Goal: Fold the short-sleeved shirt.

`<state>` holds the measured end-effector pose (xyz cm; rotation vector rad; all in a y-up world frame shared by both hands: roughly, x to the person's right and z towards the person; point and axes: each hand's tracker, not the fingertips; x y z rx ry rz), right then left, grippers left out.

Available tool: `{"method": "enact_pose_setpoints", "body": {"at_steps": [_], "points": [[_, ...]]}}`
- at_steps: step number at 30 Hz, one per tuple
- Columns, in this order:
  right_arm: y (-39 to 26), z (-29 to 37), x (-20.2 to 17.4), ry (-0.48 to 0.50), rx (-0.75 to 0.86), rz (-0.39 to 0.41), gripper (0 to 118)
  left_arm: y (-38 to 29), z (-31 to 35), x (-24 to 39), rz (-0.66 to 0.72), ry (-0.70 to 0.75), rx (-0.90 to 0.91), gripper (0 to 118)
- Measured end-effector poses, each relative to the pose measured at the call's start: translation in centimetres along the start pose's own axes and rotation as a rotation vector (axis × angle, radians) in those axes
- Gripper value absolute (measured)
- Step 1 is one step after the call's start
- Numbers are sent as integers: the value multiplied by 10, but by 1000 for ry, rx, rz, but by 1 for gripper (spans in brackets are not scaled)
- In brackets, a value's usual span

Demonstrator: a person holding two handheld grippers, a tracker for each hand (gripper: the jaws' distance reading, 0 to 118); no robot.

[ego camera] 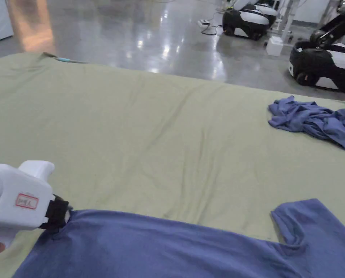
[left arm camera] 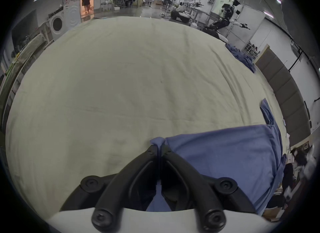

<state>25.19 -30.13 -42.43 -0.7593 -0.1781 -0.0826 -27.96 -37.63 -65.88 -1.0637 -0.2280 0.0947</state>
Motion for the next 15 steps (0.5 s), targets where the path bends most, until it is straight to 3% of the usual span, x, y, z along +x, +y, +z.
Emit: {"method": "enact_pose_setpoints", "body": {"at_steps": [1,2,3,4,5,8,11,12,13,14,15], "points": [[13,-13,7,11,22,4,7,-2,-4,0,-4,8,-5,3],[28,-30,16,29,15,-2,24,-3,-8,-1,-12,24,-10,3],[40,-46,22,45,-6,-9,68,-3,-9,1,-9,31,-15,3],[51,-68,28,73,-67,-24,99,-2,-11,-1,-2,25,-17,3],[60,-90,34,72,-119,-43,110,-2,-13,-2,16,16,-19,3],[77,-138,44,31,-179,-101,101,0,-11,-4,50,-3,-23,3],[82,-174,47,-52,-252,-59,98,1,-10,-3,49,-11,-28,3],[79,-183,52,-113,-271,-35,83,1,-10,-2,50,-9,-27,3],[77,-188,52,-145,-315,-5,53,1,-10,-1,52,-6,-27,3],[73,-186,51,-108,-319,11,21,1,-10,1,51,-3,-26,3],[70,-185,50,-70,-318,29,10,1,-9,1,49,1,-26,3]]}}
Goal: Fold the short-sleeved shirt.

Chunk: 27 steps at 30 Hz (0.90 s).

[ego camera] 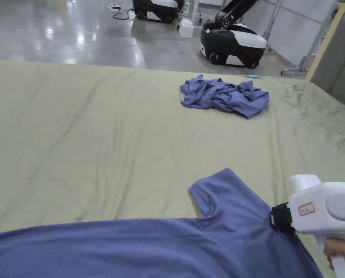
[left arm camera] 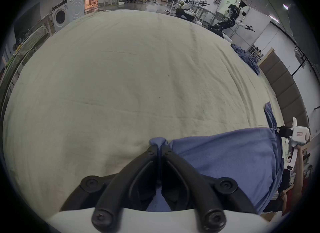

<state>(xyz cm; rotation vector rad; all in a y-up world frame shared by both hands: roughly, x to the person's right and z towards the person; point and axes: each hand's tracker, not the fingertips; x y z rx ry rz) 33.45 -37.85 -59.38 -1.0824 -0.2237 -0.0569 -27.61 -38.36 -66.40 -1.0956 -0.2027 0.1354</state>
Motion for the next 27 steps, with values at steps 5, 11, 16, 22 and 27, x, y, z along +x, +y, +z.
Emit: {"method": "enact_pose_setpoints", "body": {"at_steps": [5,11,16,22,27], "points": [[-9,31,-5,-3,44,27,4,-1,17,6,13,17,0,3],[-31,119,2,61,211,11,4,-30,95,7,-14,-11,95,3],[-87,190,9,102,301,-34,4,-75,158,-3,-27,-26,150,3],[-172,244,25,102,364,-138,4,-140,197,-19,-10,-4,160,3],[-235,245,35,75,300,-245,4,-188,188,-28,25,-8,118,3]]}}
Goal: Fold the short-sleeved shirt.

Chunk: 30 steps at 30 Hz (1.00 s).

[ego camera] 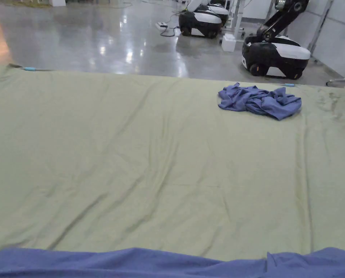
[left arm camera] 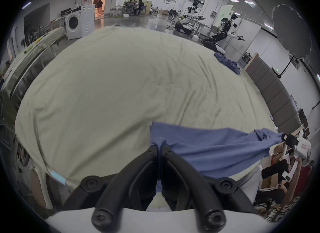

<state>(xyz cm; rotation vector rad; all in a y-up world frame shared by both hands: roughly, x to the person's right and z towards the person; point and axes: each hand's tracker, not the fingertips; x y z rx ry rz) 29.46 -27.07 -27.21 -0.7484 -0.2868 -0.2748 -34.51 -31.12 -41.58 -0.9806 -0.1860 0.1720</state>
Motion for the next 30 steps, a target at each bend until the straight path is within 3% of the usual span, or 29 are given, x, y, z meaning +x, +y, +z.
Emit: {"method": "enact_pose_setpoints", "body": {"at_steps": [6,7,8,9,11,12,13,14,17,18,19,20,21,22,24,29,30], "points": [[-50,-52,19,-74,-170,-45,5,-31,-50,-8,70,48,-102,3],[-54,-60,20,-97,-175,-24,12,-33,-58,-10,71,44,-106,4],[-58,-68,21,-96,-171,-23,34,-36,-63,-13,73,32,-99,10],[-60,-73,21,-104,-176,-19,58,-37,-60,-9,80,26,-74,25],[-60,-71,20,-198,-198,1,62,-37,-47,-10,122,29,-20,31],[-58,-63,20,-200,-180,6,64,-37,-38,-11,146,20,-16,50],[-54,-48,19,-166,-134,-7,64,-39,-23,-10,168,-2,-25,86],[-50,-32,19,-136,-77,-15,66,-41,-5,-10,199,-50,0,103],[-43,16,2,18,147,-19,68,-52,43,-7,214,-101,146,103],[-43,26,-1,81,183,-30,67,-56,53,-5,213,-106,194,94],[-43,31,-7,154,188,-43,61,-60,62,-4,225,-103,214,71],[-42,33,-13,218,173,-56,41,-62,64,-4,253,-95,206,27],[-42,30,-20,237,159,-64,2,-63,63,-4,302,-87,190,0],[-45,28,-26,202,165,-62,2,-65,62,-10,334,-116,191,0],[-43,23,-39,264,105,-14,2,-65,53,-21,379,-216,159,0],[-44,18,-68,366,81,-6,2,-48,15,-48,374,-295,137,2],[-44,18,-72,373,75,-2,2,-42,8,-52,345,-318,131,31]]}}
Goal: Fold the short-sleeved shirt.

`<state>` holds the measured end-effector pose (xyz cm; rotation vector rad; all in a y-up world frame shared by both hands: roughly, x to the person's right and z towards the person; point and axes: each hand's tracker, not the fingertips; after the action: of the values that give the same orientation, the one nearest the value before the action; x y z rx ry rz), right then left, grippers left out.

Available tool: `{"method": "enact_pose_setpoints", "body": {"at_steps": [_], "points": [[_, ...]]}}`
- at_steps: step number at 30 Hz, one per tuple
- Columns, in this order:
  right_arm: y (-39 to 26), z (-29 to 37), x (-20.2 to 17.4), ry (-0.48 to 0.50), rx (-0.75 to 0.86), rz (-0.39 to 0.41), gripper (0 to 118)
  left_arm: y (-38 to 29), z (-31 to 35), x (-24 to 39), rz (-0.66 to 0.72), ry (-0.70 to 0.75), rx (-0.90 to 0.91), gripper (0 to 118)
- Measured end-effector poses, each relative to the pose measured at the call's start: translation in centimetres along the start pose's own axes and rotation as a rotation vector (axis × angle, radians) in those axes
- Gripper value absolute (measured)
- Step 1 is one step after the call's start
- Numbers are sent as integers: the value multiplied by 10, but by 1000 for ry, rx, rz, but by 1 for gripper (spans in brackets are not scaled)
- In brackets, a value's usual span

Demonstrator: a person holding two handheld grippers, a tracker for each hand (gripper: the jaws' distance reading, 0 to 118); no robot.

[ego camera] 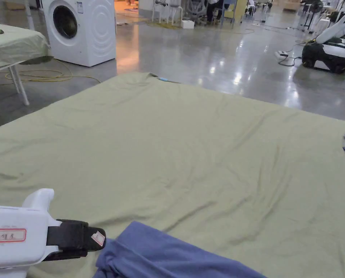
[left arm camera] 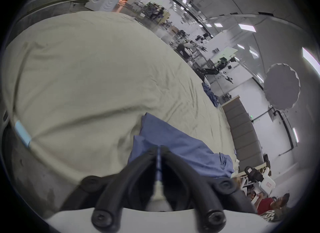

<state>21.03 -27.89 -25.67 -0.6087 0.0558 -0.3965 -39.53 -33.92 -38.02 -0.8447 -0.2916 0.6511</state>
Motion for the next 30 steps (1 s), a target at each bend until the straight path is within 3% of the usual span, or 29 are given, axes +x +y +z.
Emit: {"method": "enact_pose_setpoints", "body": {"at_steps": [2,3,5,9,11,14,18,19,20,21,22,24,27,30], "points": [[2,-2,-7,6,-7,9,2,18,-14,-15,-9,-45,-25,104],[3,-3,-10,3,-12,18,2,22,-22,-23,6,-82,-57,118],[3,-4,-17,-21,-23,43,2,38,-38,-40,41,-199,-126,118],[4,-6,-29,-34,-40,58,2,50,-80,-66,180,-264,-328,118],[5,-8,-33,-28,-51,55,2,44,-98,-72,233,-364,-375,118],[6,-12,-40,-37,-65,57,2,41,-112,-67,198,-480,-365,118],[8,-16,-45,-29,-76,67,2,30,-118,-34,80,-371,-396,118],[8,-17,-47,-23,-80,70,2,27,-112,-23,44,-310,-389,117],[9,-17,-49,-17,-85,70,2,26,-108,-14,21,-217,-369,101],[9,-18,-50,-10,-90,71,2,26,-105,-9,7,-135,-352,33],[9,-18,-52,-4,-92,72,2,25,-109,-11,63,-65,-372,9],[10,-16,-54,6,-91,76,2,27,-108,-16,246,-172,-372,9],[12,-13,-57,11,-81,82,2,24,-94,-10,142,-133,-339,9],[15,-9,-57,8,-70,88,2,32,-70,-10,179,-203,-319,9]]}}
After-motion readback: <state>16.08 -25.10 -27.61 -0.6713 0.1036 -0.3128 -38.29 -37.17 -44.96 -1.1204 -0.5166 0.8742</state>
